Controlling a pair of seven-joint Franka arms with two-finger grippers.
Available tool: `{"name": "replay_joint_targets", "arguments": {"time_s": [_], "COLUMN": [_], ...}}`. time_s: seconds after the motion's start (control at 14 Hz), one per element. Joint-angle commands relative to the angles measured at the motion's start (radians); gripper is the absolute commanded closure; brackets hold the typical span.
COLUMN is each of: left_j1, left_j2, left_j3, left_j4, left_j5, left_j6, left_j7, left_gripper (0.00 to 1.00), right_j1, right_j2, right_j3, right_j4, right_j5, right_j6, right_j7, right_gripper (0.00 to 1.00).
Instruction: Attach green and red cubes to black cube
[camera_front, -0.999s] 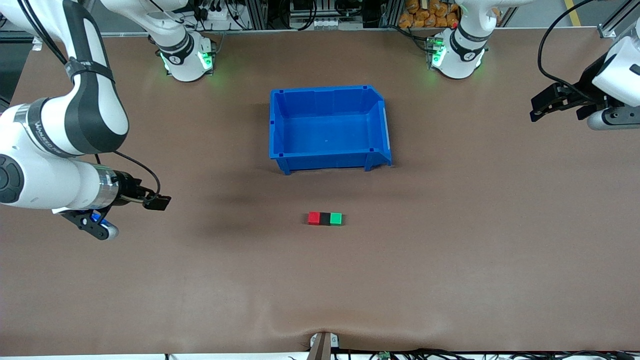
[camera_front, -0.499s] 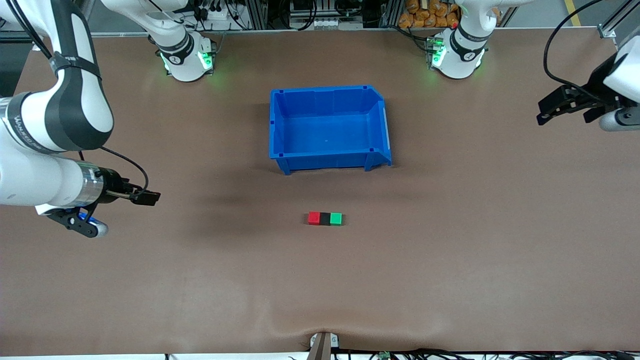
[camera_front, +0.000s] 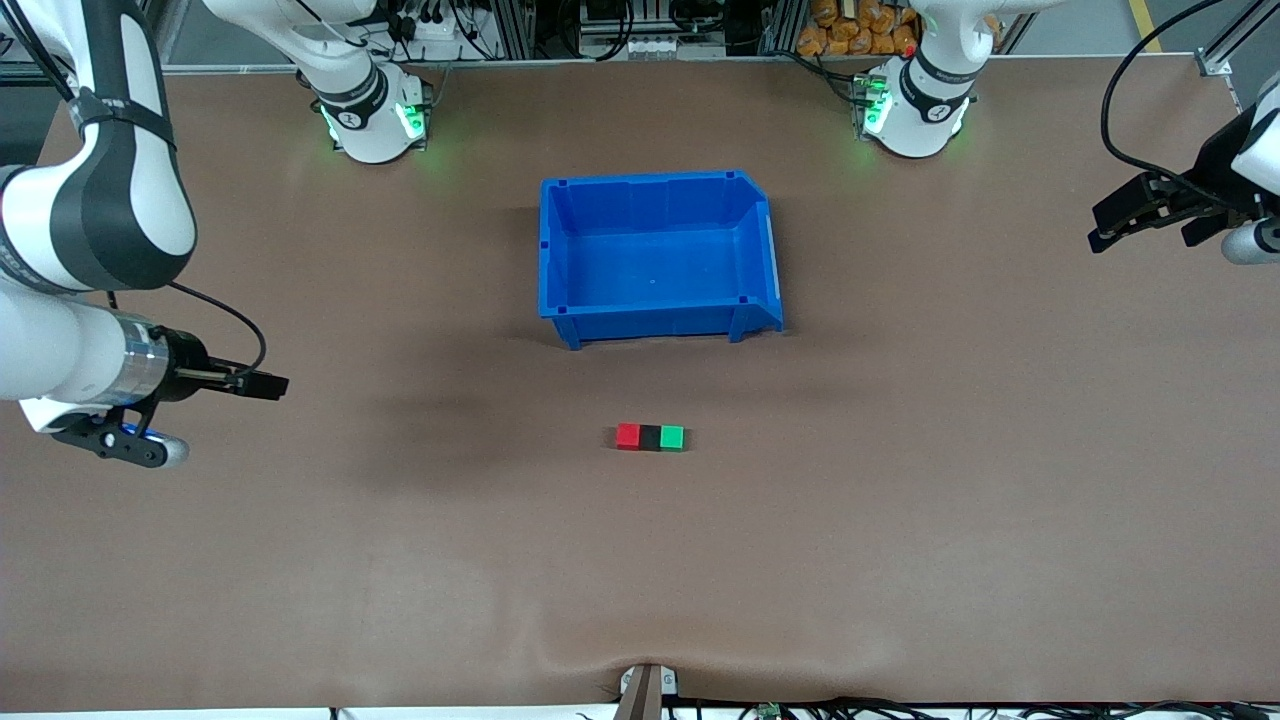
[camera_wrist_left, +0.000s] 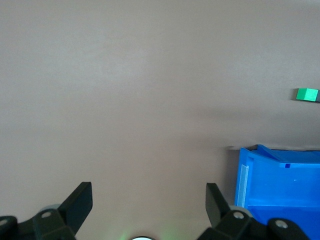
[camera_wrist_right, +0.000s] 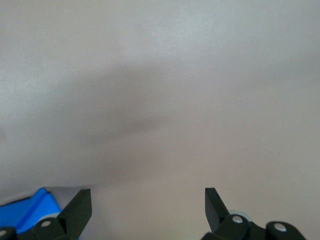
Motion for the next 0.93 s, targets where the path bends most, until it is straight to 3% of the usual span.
{"name": "replay_joint_targets", "arguments": {"time_s": [0.0,0.86], "left_j1": [0.001,0.002], "left_j2": [-0.017,-0.029], "left_j3": [-0.012,-0.055], "left_j4": [-0.012,0.004], "left_j5": [0.004,0.001], "left_j6": [0.000,-0.020], "left_j7": [0.012,0.013], "left_gripper": [0.00,0.00], "right_j1": [-0.014,-0.028], "right_j2": [-0.040,-0.160], "right_j3": [0.007,0.000], "right_j4": [-0.015,-0.023], "right_j5": [-0.029,-0.028], "right_j6": [-0.029,-0.040], "right_j7": [-0.068,-0.165], "right_gripper": [0.00,0.00]}}
